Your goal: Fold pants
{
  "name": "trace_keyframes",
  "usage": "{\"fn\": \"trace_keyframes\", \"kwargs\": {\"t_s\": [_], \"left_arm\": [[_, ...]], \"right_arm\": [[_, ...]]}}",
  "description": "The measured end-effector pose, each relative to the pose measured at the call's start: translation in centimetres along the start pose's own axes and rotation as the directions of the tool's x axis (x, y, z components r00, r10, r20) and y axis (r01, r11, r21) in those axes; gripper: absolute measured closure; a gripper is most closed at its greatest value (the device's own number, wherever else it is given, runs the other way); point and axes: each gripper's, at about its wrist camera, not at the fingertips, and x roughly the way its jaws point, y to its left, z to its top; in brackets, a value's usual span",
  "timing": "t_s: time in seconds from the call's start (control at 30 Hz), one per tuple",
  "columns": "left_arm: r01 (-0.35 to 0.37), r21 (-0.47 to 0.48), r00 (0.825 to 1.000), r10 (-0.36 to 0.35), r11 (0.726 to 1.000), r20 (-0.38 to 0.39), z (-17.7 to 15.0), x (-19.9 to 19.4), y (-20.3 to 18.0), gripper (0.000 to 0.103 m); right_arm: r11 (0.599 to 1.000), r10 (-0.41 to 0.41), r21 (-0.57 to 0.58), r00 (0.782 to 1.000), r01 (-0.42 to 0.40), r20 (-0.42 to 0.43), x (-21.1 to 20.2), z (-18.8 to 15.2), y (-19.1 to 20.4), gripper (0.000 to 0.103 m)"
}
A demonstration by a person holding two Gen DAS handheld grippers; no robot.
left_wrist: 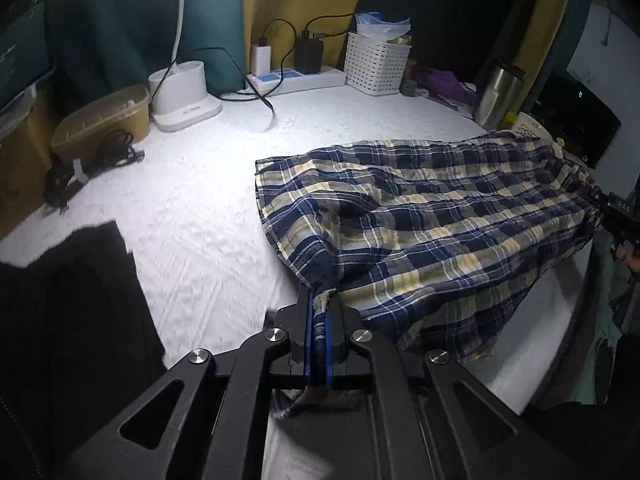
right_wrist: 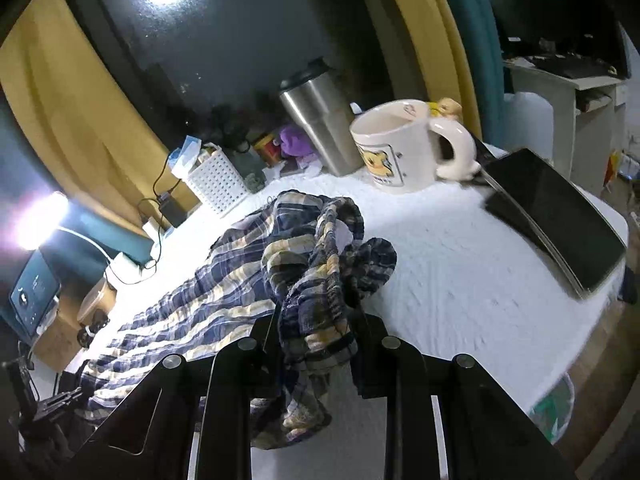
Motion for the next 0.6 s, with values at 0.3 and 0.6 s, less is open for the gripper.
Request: {"fn": "trace_keyframes", "kwargs": {"t_s": [0.3,0.6], "left_arm": [[-0.043,-0.005,0.997,0.042,0.999,-0.061,-0.1,2.7,0.7,0.080],[-0.158,-0.061,0.987,0.159,0.986,0.000,3.3,1.2,5.1,0.045]], "right_arm": [[0.991,-0.128,-0.045,0.989,0.125,-0.080,3.3,-1.9,-1.6,0.036],[0.973,-0.187,-0.124,0.981,0.192,0.055,0.8,2.4,-1.3,0.019]]}}
